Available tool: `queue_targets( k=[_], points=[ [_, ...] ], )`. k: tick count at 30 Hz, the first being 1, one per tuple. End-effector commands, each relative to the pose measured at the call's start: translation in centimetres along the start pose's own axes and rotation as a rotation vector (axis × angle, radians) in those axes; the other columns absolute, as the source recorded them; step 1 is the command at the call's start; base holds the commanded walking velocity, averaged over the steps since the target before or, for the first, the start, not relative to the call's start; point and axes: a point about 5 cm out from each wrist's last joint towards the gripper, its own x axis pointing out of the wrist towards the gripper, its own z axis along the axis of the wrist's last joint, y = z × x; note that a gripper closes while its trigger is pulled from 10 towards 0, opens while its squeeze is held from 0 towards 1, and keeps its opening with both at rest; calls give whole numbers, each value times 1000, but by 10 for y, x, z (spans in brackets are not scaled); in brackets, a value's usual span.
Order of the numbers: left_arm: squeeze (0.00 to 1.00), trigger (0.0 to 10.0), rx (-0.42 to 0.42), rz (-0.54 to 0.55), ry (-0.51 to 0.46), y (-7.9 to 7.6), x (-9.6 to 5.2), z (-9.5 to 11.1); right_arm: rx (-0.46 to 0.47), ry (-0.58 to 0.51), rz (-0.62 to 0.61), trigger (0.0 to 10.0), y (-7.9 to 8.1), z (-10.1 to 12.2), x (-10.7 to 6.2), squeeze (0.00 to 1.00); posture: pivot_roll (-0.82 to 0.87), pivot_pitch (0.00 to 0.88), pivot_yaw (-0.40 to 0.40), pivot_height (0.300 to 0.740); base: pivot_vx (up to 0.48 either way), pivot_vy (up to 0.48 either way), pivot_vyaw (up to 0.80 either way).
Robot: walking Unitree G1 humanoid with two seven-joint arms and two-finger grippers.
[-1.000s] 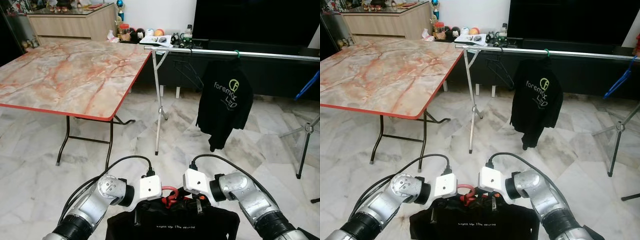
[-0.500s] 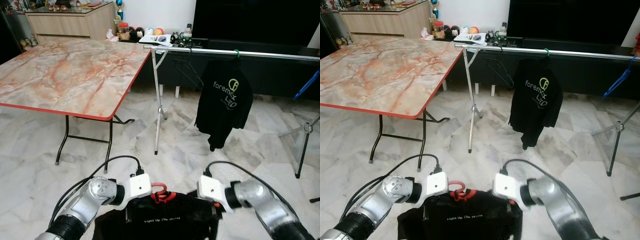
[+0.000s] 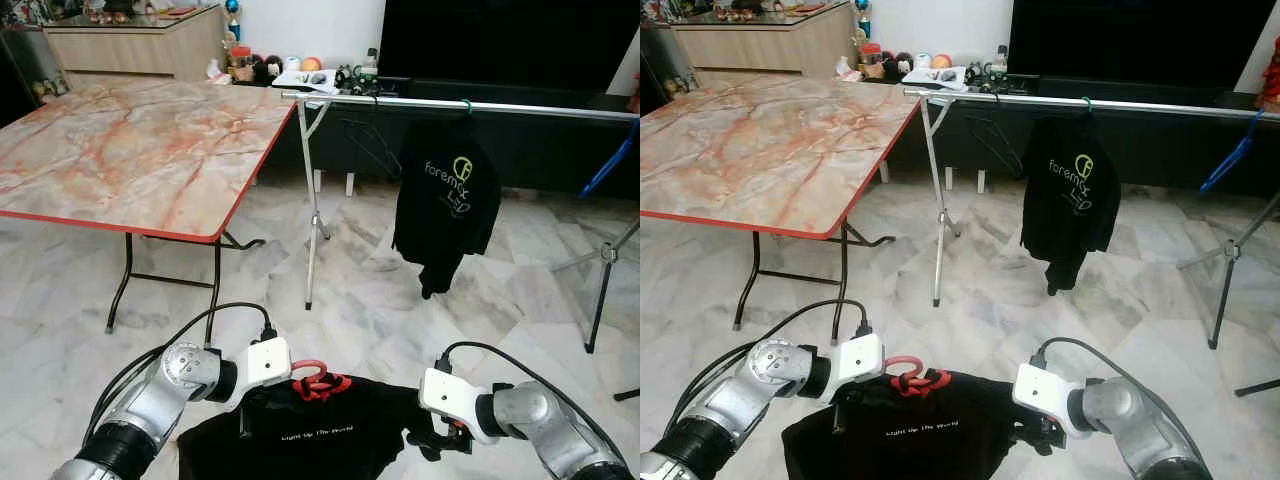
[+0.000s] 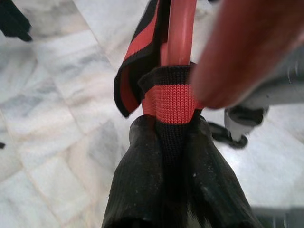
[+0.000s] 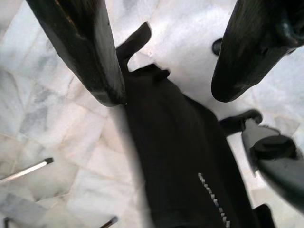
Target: Hang hanger
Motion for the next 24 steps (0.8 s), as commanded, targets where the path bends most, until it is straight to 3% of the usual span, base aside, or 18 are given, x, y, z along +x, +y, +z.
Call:
queue_targets(
  k=[1,4,8,13,17,19,24],
  points=[
    [0,0,24,-12,-4,2,-5,3,1,-22,-21,10000,-3,4,0,0,43,32,24,740,0,0,0],
    [0,0,17,-8,-1,4,-8,3,3,-23,-70,10000,-7,3,-1,0,47,41,21,740,0,0,0],
    [0,0,5,-1,2,5,-11,2,83,-81,-186,10000,-16,4,-6,0,43,48,21,740,0,0,0],
    [0,0,-12,5,-8,7,-13,3,143,-95,-64,10000,7,-8,-2,0,39,54,21,740,0,0,0],
    [0,0,-10,14,-13,9,-14,5,173,-108,-34,10000,13,-10,0,0,43,60,20,740,0,0,0],
    [0,0,-9,21,-25,14,-17,9,197,-98,45,10000,23,-15,1,0,43,62,21,740,0,0,0],
    [0,0,0,24,-21,17,-20,11,176,-63,-4,10000,19,-20,0,0,45,63,23,740,0,0,0]
  ],
)
